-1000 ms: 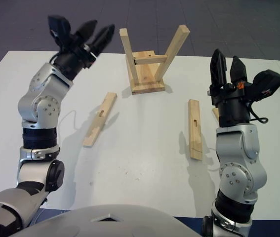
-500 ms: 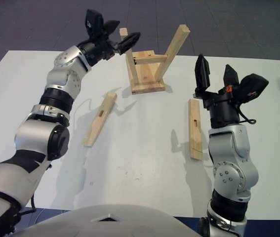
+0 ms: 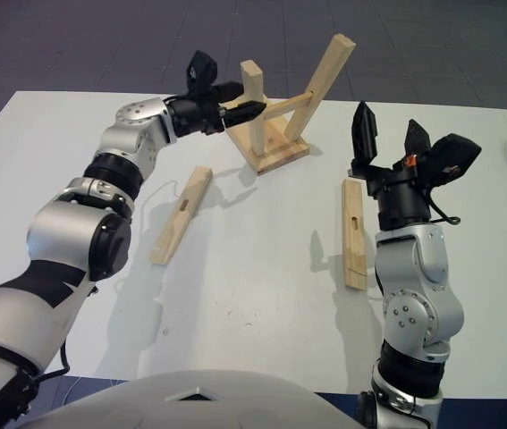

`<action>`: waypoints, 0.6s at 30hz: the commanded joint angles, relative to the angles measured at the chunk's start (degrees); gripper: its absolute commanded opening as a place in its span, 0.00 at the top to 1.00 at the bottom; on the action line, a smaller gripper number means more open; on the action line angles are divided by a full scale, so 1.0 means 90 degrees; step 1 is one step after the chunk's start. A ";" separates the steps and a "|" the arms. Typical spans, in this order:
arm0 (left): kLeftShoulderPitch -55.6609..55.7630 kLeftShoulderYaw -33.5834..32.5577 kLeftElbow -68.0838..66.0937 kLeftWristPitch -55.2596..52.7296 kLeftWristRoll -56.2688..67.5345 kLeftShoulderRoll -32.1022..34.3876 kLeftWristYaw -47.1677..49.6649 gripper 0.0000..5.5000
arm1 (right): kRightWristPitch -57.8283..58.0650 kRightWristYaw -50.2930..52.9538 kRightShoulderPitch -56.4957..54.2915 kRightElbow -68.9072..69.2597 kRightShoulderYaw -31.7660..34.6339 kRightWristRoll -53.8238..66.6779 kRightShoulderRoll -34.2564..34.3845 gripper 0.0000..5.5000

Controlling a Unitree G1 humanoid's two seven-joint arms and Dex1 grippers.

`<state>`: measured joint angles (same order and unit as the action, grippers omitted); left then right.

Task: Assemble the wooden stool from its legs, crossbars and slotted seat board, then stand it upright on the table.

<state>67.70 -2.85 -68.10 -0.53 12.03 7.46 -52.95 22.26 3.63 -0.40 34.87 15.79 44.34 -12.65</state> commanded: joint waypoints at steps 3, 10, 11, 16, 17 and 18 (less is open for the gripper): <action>-0.0363 -0.0107 0.0619 -0.0028 0.0035 -0.0249 0.0167 0.57 | 0.0074 0.0078 0.0160 0.0042 0.0050 -0.0113 0.0055 0.02; -0.1348 0.0283 0.2117 -0.0377 -0.0206 -0.0177 0.0277 0.60 | 0.0108 0.0107 0.0221 0.0053 0.0071 -0.0202 0.0033 0.02; -0.1579 0.0415 0.2632 -0.0477 -0.0291 -0.0121 0.0374 0.60 | 0.0118 0.0111 0.0216 0.0059 0.0073 -0.0215 0.0034 0.02; -0.2627 0.0603 0.5970 -0.2322 -0.0079 -0.0082 0.1376 0.62 | 0.0174 0.0168 0.0274 0.0131 0.0157 -0.0226 0.0029 0.02; -0.2783 0.0629 0.6585 -0.2770 0.0010 -0.0129 0.1583 0.62 | 0.0183 0.0166 0.0321 0.0166 0.0145 -0.0214 0.0040 0.02; -0.2913 0.0656 0.7130 -0.3208 0.0077 -0.0193 0.1804 0.62 | 0.0203 0.0165 0.0369 0.0206 0.0122 -0.0193 0.0051 0.02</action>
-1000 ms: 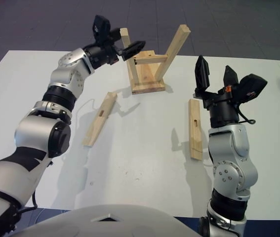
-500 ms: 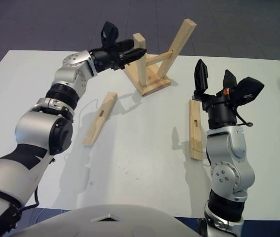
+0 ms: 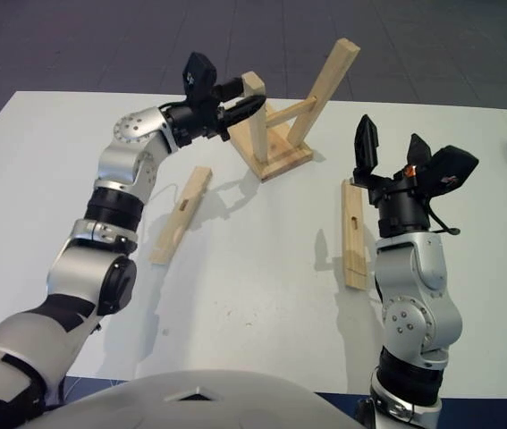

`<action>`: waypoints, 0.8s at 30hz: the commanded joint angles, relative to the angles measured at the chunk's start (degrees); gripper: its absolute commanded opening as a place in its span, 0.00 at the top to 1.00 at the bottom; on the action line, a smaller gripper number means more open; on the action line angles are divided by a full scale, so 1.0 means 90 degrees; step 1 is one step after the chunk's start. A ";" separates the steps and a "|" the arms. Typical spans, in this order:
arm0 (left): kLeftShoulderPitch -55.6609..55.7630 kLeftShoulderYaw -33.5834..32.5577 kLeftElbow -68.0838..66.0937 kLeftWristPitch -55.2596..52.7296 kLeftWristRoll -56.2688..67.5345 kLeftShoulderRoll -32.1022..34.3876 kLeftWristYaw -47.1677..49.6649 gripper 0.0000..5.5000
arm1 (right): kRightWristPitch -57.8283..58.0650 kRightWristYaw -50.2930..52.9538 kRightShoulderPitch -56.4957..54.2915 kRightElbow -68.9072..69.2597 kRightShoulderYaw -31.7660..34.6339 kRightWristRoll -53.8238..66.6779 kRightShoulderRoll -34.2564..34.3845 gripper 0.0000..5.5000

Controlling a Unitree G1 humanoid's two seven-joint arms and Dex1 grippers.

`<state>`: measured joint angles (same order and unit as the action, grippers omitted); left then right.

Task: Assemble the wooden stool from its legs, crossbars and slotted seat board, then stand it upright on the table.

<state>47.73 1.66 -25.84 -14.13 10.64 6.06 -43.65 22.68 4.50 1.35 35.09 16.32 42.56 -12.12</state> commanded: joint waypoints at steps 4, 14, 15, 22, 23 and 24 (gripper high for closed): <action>-0.1131 0.0506 0.4169 -0.3114 0.0569 -0.0070 0.1014 0.62 | 0.0379 -0.0090 0.0240 0.0312 -0.0051 0.0319 -0.0120 0.02; -0.1434 0.1520 0.5131 -0.4410 0.1326 0.0019 0.0703 0.62 | 0.0764 -0.0352 0.0140 0.0411 0.0257 0.1033 -0.0571 0.02; -0.1379 0.1448 0.5093 -0.4416 0.1407 -0.0076 0.0766 0.55 | 0.0786 -0.0368 0.0190 0.0450 0.0286 0.1119 -0.0589 0.02; -0.1009 0.0864 0.4478 -0.4022 0.1537 0.0137 0.0858 0.35 | 0.0844 -0.0408 0.0257 0.0437 0.0434 0.1392 -0.0727 0.02; -0.0966 0.0786 0.4409 -0.4005 0.1622 0.0153 0.0810 0.33 | 0.0840 -0.0401 0.0255 0.0435 0.0437 0.1405 -0.0729 0.02; -0.0928 0.0700 0.4358 -0.4020 0.1741 0.0160 0.0744 0.29 | 0.0826 -0.0398 0.0261 0.0449 0.0451 0.1452 -0.0723 0.02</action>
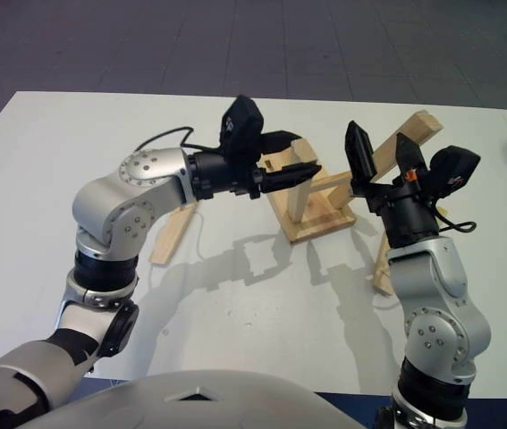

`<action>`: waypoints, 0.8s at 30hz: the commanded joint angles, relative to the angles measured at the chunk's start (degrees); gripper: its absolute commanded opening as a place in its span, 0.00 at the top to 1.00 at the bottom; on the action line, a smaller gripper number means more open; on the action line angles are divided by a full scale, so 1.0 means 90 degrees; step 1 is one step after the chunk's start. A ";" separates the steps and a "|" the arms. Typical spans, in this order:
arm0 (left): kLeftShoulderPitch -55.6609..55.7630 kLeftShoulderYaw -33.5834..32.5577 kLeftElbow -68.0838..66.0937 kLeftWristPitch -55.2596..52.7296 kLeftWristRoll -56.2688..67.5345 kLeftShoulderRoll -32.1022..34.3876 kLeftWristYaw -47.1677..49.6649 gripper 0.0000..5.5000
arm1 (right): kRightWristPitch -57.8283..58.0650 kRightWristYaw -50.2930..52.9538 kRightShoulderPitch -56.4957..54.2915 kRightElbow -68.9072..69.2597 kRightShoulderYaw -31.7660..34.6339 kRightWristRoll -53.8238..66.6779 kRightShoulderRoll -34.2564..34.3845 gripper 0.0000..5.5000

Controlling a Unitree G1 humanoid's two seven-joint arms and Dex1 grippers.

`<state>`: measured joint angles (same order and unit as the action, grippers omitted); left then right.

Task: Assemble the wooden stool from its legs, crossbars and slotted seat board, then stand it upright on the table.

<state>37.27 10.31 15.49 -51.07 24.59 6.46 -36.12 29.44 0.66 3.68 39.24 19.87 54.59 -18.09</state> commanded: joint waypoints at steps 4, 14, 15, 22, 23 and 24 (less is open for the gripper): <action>0.0580 -0.1583 -0.0604 -0.0224 0.1573 -0.0140 -0.0192 0.16 | -0.0036 -0.0263 -0.0044 0.0455 0.0082 0.1463 -0.0023 0.02; 0.1462 -0.3034 -0.1933 0.0166 0.2570 -0.0069 0.1117 0.02 | 0.0761 0.0088 -0.0948 0.0216 -0.1883 -0.0537 -0.0535 0.02; 0.1420 -0.2960 -0.1914 0.0210 0.2538 -0.0077 0.1137 0.02 | 0.0834 0.0106 -0.0972 0.0273 -0.1955 -0.0618 -0.0545 0.05; 0.1049 -0.2595 -0.1761 0.0335 0.2389 -0.0055 0.1223 0.02 | 0.1224 0.0462 -0.0924 0.0808 -0.2136 -0.1104 -0.0546 0.25; 0.1015 -0.2566 -0.1754 0.0355 0.2379 -0.0042 0.1239 0.02 | 0.1283 0.0505 -0.0962 0.0866 -0.2126 -0.1192 -0.0579 0.27; 0.0996 -0.2550 -0.1757 0.0371 0.2378 -0.0037 0.1256 0.02 | 0.1345 0.0545 -0.0991 0.0908 -0.2108 -0.1252 -0.0593 0.29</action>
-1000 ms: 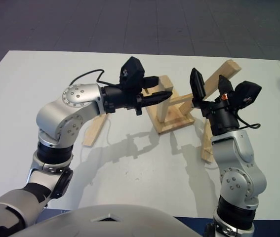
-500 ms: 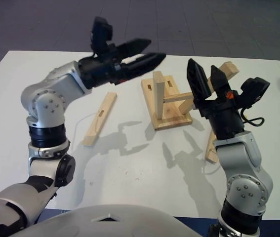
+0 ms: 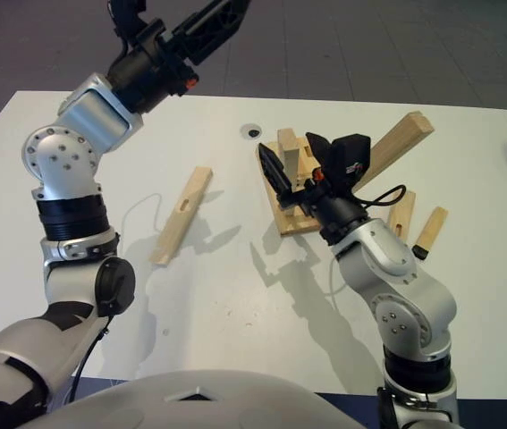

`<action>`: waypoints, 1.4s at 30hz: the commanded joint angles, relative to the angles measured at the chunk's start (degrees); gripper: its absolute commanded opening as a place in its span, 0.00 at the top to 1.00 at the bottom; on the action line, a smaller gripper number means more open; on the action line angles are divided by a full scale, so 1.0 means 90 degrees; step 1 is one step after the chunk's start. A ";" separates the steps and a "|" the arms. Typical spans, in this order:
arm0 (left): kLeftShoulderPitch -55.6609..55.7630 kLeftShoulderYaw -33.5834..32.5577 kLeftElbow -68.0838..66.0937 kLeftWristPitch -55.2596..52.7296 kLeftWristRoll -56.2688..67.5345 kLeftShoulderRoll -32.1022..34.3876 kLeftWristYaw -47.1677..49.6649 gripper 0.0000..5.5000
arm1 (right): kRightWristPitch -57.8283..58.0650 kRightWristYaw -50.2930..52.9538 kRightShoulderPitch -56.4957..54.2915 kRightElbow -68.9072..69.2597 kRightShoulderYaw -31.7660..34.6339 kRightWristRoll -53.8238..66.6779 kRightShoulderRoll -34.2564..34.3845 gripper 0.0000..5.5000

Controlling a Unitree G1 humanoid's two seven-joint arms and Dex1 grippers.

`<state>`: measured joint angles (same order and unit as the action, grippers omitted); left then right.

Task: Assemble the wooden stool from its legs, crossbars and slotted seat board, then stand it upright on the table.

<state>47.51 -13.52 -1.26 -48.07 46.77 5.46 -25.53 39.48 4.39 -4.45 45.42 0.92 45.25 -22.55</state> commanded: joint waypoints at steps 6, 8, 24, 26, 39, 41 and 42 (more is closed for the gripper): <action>-0.0163 0.0162 0.0161 0.0118 -0.0089 0.0073 0.0221 0.02 | 0.0729 0.0372 -0.0028 0.0416 0.0102 -0.0357 -0.0095 0.47; -0.0137 0.0158 0.0176 0.0143 -0.0101 0.0085 0.0261 0.02 | 0.0875 0.0452 0.0064 0.0446 0.0149 -0.0384 -0.0081 0.53; -0.0420 0.0555 0.0133 0.0386 -0.0413 0.0211 0.0109 0.02 | 0.0834 -0.0426 0.0007 0.0234 0.0585 -0.0497 -0.0196 0.79; -0.0406 0.0587 0.0077 0.0449 -0.0482 0.0261 0.0060 0.02 | 0.0672 -0.1419 0.0231 0.0161 0.0870 0.0086 -0.0423 0.79; -0.0503 0.0685 -0.0128 0.0548 -0.0605 0.0371 -0.0190 0.02 | -0.1154 -0.5569 0.0900 -0.1644 0.1737 -0.1415 -0.3450 0.81; -0.0501 0.0704 -0.0190 0.0561 -0.0628 0.0366 -0.0205 0.02 | -0.1634 -0.5609 0.0709 -0.2062 0.1710 -0.1828 -0.3562 0.81; -0.0497 0.0720 -0.0220 0.0576 -0.0650 0.0365 -0.0215 0.02 | -0.1921 -0.5558 0.0610 -0.2330 0.1646 -0.2137 -0.3624 0.81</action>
<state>43.31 -7.77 -3.02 -42.95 41.77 8.41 -26.99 25.42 -46.62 1.75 30.36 16.94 35.25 -52.49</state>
